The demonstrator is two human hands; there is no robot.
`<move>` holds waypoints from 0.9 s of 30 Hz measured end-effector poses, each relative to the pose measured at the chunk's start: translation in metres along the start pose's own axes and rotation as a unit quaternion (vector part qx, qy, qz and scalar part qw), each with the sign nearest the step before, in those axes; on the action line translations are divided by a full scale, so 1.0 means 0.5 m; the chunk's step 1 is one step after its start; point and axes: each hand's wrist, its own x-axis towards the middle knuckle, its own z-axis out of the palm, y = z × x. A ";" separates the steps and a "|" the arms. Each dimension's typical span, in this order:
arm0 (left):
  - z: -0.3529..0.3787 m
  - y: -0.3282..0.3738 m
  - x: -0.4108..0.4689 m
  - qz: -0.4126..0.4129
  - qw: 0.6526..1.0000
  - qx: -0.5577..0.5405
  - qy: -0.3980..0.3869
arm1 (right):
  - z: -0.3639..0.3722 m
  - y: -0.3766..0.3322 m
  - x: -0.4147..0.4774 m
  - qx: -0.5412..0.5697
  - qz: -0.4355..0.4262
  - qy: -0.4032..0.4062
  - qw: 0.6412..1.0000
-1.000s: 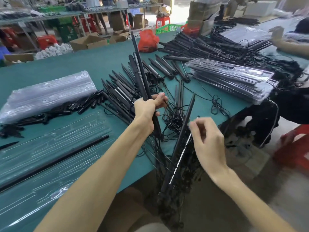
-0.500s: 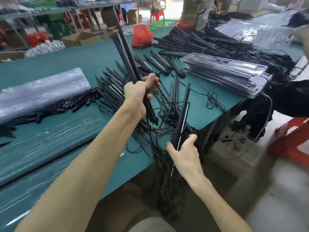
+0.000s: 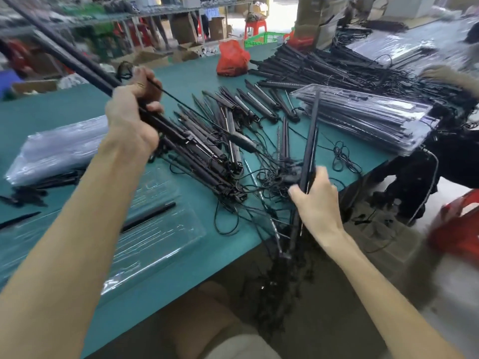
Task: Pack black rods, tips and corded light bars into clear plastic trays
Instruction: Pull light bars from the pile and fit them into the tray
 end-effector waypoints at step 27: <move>-0.254 0.034 -0.013 -0.043 0.987 0.054 0.148 | 0.098 -0.053 0.160 -0.298 -0.144 -0.112 0.937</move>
